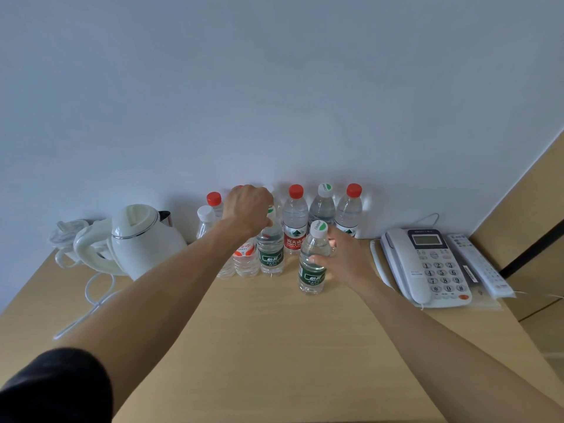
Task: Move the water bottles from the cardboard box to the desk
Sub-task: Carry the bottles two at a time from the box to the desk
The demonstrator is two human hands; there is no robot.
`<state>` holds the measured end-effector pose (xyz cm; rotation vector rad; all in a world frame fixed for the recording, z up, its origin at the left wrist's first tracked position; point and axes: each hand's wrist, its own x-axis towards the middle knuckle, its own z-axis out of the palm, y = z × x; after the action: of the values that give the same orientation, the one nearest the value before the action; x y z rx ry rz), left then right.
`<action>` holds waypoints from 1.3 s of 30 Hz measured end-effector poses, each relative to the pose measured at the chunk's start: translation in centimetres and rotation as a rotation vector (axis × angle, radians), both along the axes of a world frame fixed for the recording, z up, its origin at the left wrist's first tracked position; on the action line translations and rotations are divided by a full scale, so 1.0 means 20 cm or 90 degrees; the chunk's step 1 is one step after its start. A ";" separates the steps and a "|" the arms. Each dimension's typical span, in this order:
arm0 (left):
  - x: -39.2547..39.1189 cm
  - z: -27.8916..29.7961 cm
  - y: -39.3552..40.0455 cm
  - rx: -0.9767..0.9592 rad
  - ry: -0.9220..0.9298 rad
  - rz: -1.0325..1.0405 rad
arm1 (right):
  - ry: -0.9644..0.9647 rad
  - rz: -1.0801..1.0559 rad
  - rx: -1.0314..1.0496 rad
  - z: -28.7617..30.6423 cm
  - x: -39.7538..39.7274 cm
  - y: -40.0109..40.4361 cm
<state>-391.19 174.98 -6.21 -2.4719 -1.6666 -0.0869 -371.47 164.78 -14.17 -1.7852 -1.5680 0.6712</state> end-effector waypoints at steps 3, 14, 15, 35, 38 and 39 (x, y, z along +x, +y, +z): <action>0.00 0.00 0.00 0.001 -0.007 0.003 | 0.006 -0.005 0.004 0.00 -0.01 0.05; 0.01 0.00 0.00 -0.015 0.003 0.023 | 0.015 -0.013 0.040 0.00 -0.10 0.19; 0.01 0.00 0.00 -0.017 0.001 0.024 | 0.010 -0.010 0.040 0.00 -0.10 0.19; 0.01 0.00 0.00 -0.004 -0.014 0.012 | -0.025 -0.003 0.061 0.02 -0.13 0.21; 0.00 -0.01 0.00 -0.003 -0.012 0.010 | -0.030 -0.007 0.081 0.01 -0.14 0.22; 0.00 -0.01 0.01 -0.003 -0.013 0.010 | -0.030 -0.008 0.085 0.00 -0.14 0.22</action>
<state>-391.13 175.09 -6.37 -2.4689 -1.6946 -0.1066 -374.24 169.13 -14.12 -1.7224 -1.5921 0.5097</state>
